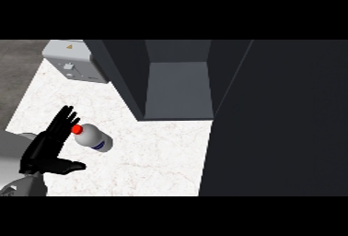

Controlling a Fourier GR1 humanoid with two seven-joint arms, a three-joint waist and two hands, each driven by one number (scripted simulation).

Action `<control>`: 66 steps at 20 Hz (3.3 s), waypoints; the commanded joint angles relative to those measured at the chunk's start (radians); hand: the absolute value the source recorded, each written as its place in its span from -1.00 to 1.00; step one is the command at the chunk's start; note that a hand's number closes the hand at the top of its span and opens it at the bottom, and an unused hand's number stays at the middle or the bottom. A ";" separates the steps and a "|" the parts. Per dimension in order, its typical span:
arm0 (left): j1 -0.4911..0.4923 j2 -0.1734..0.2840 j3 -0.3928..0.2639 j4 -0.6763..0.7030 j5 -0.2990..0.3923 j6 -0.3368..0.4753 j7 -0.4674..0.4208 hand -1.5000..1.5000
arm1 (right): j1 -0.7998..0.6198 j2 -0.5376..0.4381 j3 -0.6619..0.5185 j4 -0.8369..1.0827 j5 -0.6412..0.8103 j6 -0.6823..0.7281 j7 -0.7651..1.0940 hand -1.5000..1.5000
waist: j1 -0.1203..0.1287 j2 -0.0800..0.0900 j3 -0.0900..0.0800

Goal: Pick up the bottled water, place it into the cabinet and close the cabinet

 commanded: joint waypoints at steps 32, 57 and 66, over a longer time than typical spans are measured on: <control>-0.310 -0.018 -0.087 0.635 -0.248 0.109 -0.683 1.00 | 0.026 -0.078 0.060 -0.036 0.070 -0.076 -0.044 -1.00 | -0.005 -0.002 0.000; -0.195 -0.250 -0.544 0.028 0.154 0.602 -0.404 1.00 | 0.026 -0.119 0.025 -0.082 0.040 -0.106 -0.008 -1.00 | 0.009 -0.005 0.001; -0.355 -0.250 -0.627 -0.035 0.229 0.823 -0.232 1.00 | 0.071 -0.106 0.089 -0.066 0.069 -0.116 -0.073 -1.00 | 0.001 -0.001 0.001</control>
